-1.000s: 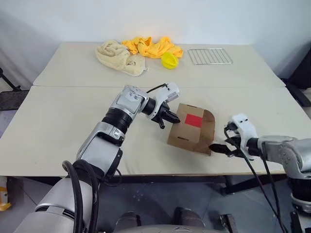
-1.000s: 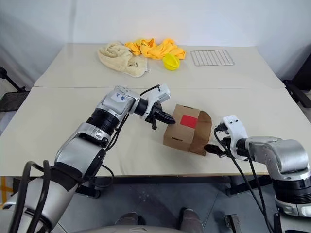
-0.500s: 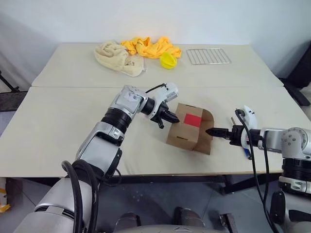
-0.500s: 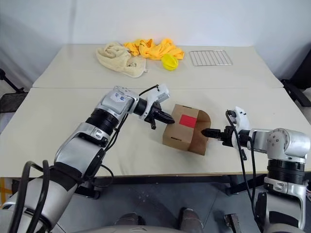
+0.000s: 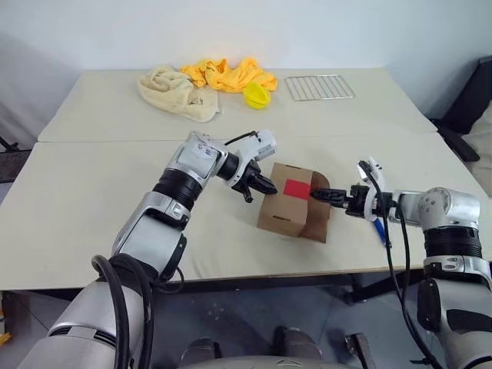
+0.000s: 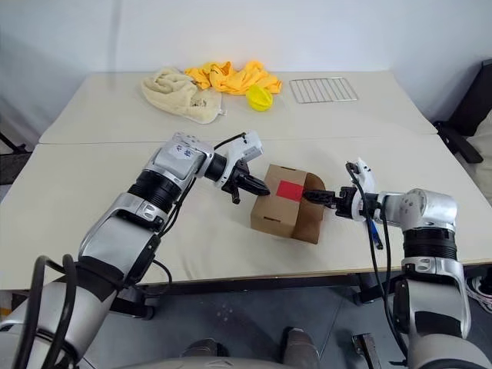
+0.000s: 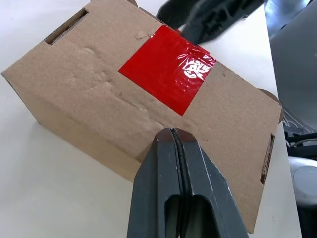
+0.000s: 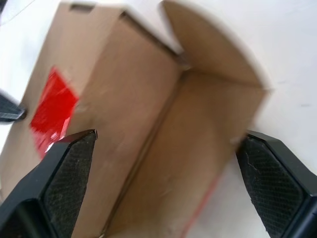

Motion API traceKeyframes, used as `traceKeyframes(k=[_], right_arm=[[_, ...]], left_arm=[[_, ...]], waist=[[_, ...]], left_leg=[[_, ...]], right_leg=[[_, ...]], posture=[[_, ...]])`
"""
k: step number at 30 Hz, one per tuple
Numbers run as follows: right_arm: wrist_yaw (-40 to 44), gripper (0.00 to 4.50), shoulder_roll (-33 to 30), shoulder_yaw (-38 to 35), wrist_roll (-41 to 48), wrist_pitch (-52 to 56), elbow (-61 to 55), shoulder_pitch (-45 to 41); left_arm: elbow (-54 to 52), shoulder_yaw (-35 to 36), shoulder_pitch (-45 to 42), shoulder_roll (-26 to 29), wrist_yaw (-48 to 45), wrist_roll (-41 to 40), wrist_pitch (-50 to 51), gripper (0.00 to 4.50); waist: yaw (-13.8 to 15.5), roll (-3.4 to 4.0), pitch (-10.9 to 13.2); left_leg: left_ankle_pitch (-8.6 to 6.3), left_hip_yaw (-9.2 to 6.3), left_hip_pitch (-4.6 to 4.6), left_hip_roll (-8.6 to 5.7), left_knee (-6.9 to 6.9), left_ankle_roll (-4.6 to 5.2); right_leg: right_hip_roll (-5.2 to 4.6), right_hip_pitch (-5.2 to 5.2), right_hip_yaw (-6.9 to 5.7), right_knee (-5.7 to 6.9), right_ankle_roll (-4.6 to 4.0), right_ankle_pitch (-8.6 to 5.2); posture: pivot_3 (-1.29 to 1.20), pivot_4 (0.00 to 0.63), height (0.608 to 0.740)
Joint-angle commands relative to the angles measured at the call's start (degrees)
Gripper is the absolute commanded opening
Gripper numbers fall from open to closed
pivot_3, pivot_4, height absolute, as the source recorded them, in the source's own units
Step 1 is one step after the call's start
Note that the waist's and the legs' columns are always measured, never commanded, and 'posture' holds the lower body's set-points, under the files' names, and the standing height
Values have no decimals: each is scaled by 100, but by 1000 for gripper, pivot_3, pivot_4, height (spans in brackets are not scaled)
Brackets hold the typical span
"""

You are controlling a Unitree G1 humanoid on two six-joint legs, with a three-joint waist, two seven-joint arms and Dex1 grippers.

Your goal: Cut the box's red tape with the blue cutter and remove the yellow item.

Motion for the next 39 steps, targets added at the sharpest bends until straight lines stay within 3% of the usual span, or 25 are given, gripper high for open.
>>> traceKeyframes(k=[1, 10, 11, 13, 21, 25, 31, 39], right_arm=[[292, 4465, 181, 579, -75, 205, 78, 195], [293, 4465, 317, 494, -396, -135, 704, -64], [332, 4293, 320, 534, -409, -135, 655, -51], [381, 3880, 333, 591, -433, -139, 568, -28], [315, 1132, 591, 547, -457, -48, 383, -25], [106, 34, 662, 434, -551, 16, 493, -137], [-342, 34, 380, 164, -494, 609, -121, -275], [-1108, 34, 156, -66, -362, 2255, -1159, -686]], left_arm=[[-15, -215, 148, -83, 26, 171, 100, 0], [116, -161, 78, -137, 102, 176, 21, 0], [138, -156, 77, -145, 115, 180, 0, 0], [172, -147, 70, -160, 135, 185, -27, 0], [325, -78, 22, -236, 212, 187, -129, 0], [450, 10, -19, -280, 293, 182, -206, 0], [723, 146, -85, -323, 409, 207, -379, 0], [1090, 296, -126, -516, 612, 242, -645, 0]], waist=[[-16, 0, 0], [-70, 1, -13], [-70, 1, -13], [-67, 3, -14], [-63, 6, -14], [-64, 5, -15], [-39, 15, -12], [138, 44, 5]], left_leg=[[0, 0, 0, 0, 0, 0], [1, 3, 6, 1, 1, -3], [1, 2, 7, 2, 1, -3], [1, 3, 7, 2, 1, -3], [1, 4, 4, 1, 0, -4], [1, 4, 4, 1, 1, -4], [1, 2, 2, 1, 5, -4], [1, 5, -25, 0, 3, -4]], right_leg=[[0, 0, 0, 0, 0, 0], [0, 1, 2, 5, 0, 0], [0, 1, 2, 6, 0, 0], [0, 0, 3, 7, 0, 0], [0, -1, 3, 5, 0, 0], [0, -1, 3, 5, 0, 0], [-1, -1, 3, 8, 0, 0], [-2, -28, 3, 4, 0, 0]], posture=[[0, 150, 740], [0, 150, 740], [0, 150, 740], [0, 150, 740], [0, 150, 740], [0, 150, 740], [0, 150, 740], [0, 150, 740]])
